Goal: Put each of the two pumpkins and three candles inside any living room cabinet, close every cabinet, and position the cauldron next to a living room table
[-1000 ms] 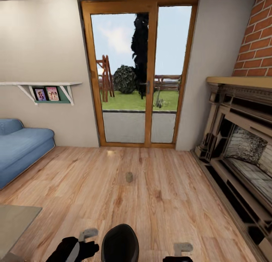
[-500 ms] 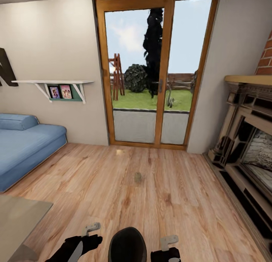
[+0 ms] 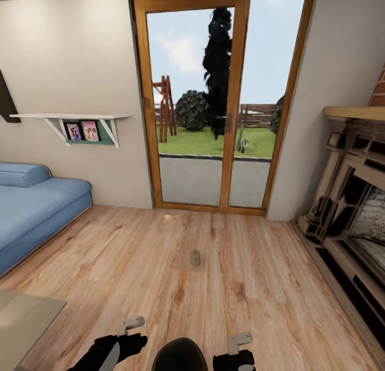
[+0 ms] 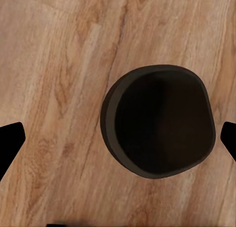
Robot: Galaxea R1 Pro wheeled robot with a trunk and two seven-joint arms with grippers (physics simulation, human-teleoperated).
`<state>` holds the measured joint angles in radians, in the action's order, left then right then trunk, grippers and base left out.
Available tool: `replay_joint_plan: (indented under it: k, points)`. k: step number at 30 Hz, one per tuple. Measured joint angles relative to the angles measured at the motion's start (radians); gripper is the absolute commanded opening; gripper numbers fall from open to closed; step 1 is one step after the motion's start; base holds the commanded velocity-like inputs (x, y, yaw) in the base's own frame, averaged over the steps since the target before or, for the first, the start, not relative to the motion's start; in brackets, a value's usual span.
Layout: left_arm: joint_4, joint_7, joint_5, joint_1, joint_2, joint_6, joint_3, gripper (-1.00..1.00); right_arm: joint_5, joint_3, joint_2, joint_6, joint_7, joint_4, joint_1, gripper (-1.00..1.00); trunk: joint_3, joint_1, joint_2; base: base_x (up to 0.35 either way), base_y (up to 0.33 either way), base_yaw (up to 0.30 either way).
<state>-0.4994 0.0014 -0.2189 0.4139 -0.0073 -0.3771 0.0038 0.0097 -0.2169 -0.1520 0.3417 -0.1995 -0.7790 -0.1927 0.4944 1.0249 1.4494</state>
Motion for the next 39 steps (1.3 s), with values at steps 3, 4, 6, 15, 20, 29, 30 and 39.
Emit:
replay_joint_plan:
  k: [3,4,6,15,20,29,30,39]
  points:
    - [0.003,0.0,0.0,0.0,-0.001,0.002,-0.001,1.0,-0.001,0.002,-0.002,0.011,-0.004,0.005,0.0,1.0,0.0,0.0,0.0,0.026,0.0,0.0]
    - [0.003,0.0,0.0,0.0,-0.001,0.002,-0.001,1.0,-0.001,0.003,-0.006,0.015,-0.006,0.006,0.0,1.0,0.0,0.0,0.0,0.01,0.0,0.0]
    - [0.004,0.0,0.0,0.0,-0.002,0.003,-0.001,1.0,-0.009,0.003,-0.02,0.025,-0.009,0.008,-0.009,1.0,0.0,0.0,0.0,0.005,0.0,0.0]
    - [0.004,0.0,0.003,0.0,-0.012,0.004,-0.002,1.0,-0.147,0.003,-0.023,0.104,-0.005,0.235,-0.25,1.0,0.016,0.019,0.035,0.001,0.0,0.0]
    - [0.004,0.0,0.005,0.0,-0.014,0.003,-0.028,1.0,-0.157,0.003,-0.023,0.092,-0.005,0.256,-0.266,1.0,0.031,0.038,0.07,0.0,0.0,0.0]
    - [0.062,0.002,0.009,0.0,-0.015,0.029,-0.051,1.0,-0.209,0.003,-0.023,0.065,-0.002,0.268,-0.27,1.0,0.059,0.073,0.133,0.0,0.0,0.0]
    - [0.06,0.005,0.008,0.0,-0.015,0.031,-0.051,1.0,-0.21,0.003,-0.023,0.065,-0.003,0.268,-0.271,1.0,0.063,0.077,0.14,0.0,0.0,0.0]
    - [0.064,0.014,0.007,0.001,-0.015,0.036,-0.05,1.0,-0.213,-0.015,-0.023,0.059,0.004,0.277,-0.292,1.0,0.091,0.111,0.203,0.0,0.0,0.0]
